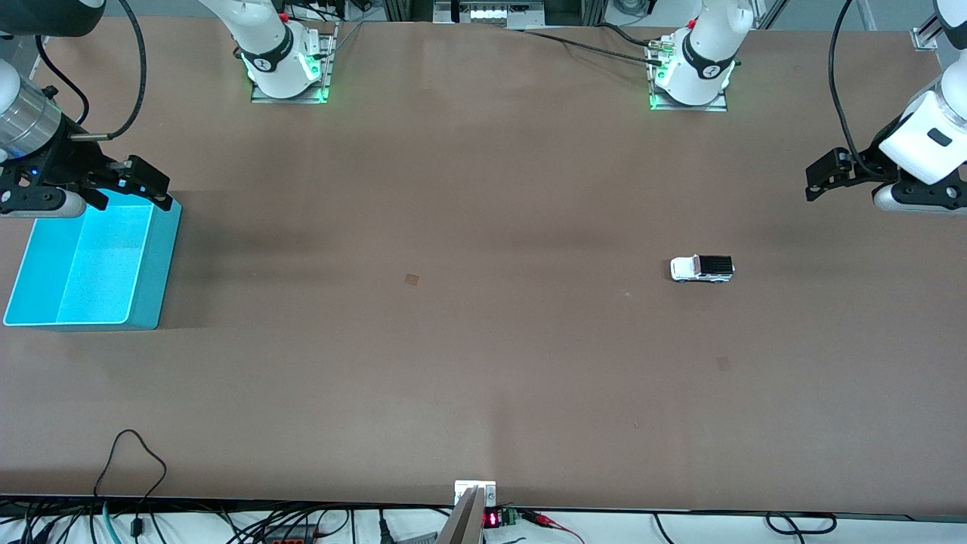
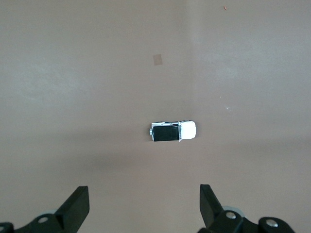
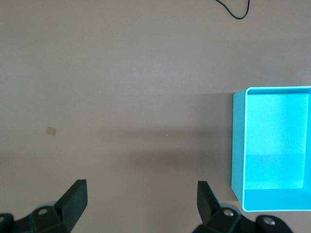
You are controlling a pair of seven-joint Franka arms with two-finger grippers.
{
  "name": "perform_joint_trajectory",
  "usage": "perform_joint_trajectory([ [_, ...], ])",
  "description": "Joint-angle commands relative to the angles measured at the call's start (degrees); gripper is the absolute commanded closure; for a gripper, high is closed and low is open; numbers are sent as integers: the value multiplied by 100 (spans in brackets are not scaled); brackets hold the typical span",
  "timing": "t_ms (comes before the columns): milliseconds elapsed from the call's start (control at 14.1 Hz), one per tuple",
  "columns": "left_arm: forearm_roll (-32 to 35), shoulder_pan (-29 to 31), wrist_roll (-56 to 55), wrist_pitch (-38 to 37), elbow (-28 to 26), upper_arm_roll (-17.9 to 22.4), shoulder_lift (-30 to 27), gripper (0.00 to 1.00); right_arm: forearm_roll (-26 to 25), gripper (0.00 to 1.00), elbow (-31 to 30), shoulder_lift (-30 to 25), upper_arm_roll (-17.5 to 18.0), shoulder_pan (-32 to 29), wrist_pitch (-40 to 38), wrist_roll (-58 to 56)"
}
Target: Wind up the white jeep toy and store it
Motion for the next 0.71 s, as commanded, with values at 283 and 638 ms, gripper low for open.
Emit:
perform_joint_trajectory([
  [283, 89, -1, 126, -124, 173, -12, 88, 0, 4, 0, 107, 38, 56, -50, -23, 34],
  [638, 10, -19, 126, -405, 191, -12, 105, 0, 12, 0, 107, 38, 56, -50, -23, 25],
])
